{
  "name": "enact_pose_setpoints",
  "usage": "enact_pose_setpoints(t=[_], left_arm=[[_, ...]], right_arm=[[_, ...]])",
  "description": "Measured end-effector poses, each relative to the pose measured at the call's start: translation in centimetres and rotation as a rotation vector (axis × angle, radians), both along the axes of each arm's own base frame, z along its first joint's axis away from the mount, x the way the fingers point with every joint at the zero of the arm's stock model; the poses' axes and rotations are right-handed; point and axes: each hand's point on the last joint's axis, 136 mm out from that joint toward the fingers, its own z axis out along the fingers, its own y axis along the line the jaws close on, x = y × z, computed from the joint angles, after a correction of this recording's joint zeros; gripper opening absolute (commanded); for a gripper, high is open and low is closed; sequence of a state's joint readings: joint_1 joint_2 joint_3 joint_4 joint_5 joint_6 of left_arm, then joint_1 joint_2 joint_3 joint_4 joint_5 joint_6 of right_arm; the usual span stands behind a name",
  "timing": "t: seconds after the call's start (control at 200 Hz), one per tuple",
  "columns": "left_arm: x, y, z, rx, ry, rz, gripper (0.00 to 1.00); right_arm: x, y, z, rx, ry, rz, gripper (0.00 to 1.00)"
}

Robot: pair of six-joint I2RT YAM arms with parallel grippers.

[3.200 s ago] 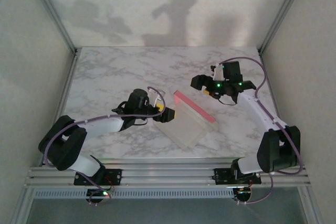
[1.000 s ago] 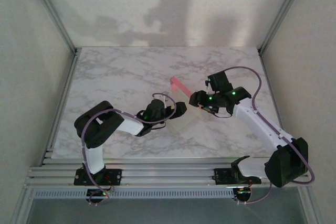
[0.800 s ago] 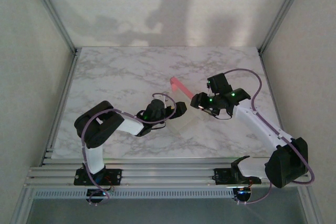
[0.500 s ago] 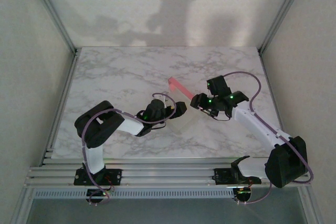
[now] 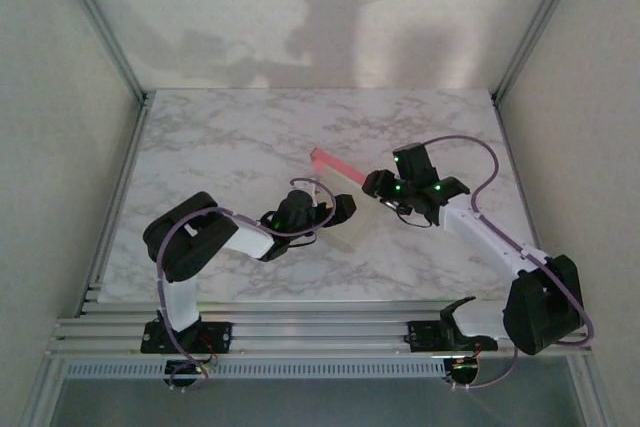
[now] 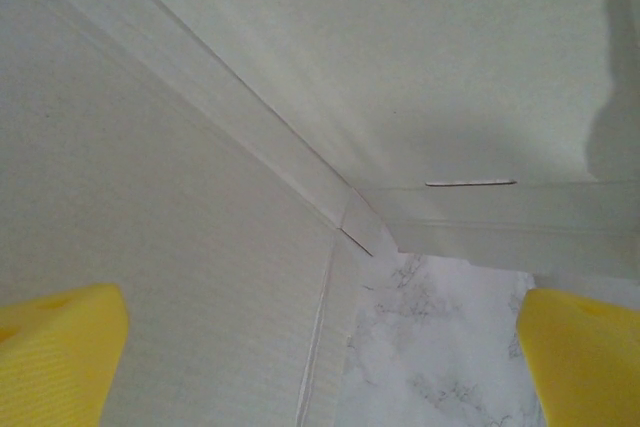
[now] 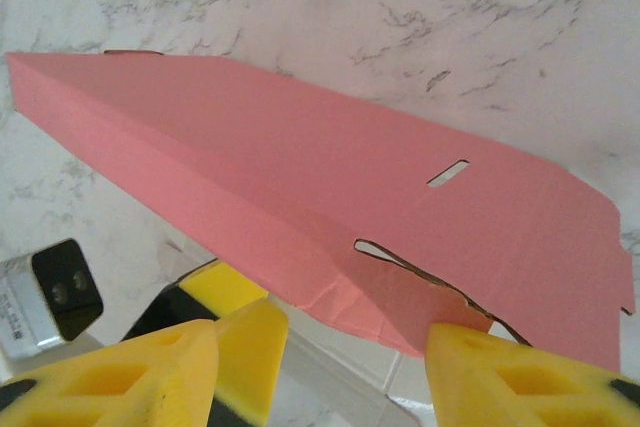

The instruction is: Fold the paper box

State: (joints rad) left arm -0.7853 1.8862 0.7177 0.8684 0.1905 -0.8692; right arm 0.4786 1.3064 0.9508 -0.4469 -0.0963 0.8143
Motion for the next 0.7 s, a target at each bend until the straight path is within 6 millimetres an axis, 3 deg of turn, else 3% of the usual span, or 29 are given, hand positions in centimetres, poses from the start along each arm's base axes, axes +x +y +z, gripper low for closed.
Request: enact_pose_setpoints(t=[0.38, 0.581, 0.701], left_arm=[[-1.5, -1.4, 0.5, -0.031, 0.019, -0.064, 0.99], [-2.5, -2.1, 2.4, -0.056, 0.002, -0.116, 0.99], [-2.3, -2.0, 4.6, -0.032, -0.035, -0.137, 0.99]], right_arm=[[3.4, 0.6, 0.0, -0.035, -0.009, 0.085, 0.62], [4.6, 1.0, 1.6, -0.011, -0.041, 0.139, 0.65], [5.2, 0.7, 3.2, -0.023, -0.074, 0.161, 0.67]])
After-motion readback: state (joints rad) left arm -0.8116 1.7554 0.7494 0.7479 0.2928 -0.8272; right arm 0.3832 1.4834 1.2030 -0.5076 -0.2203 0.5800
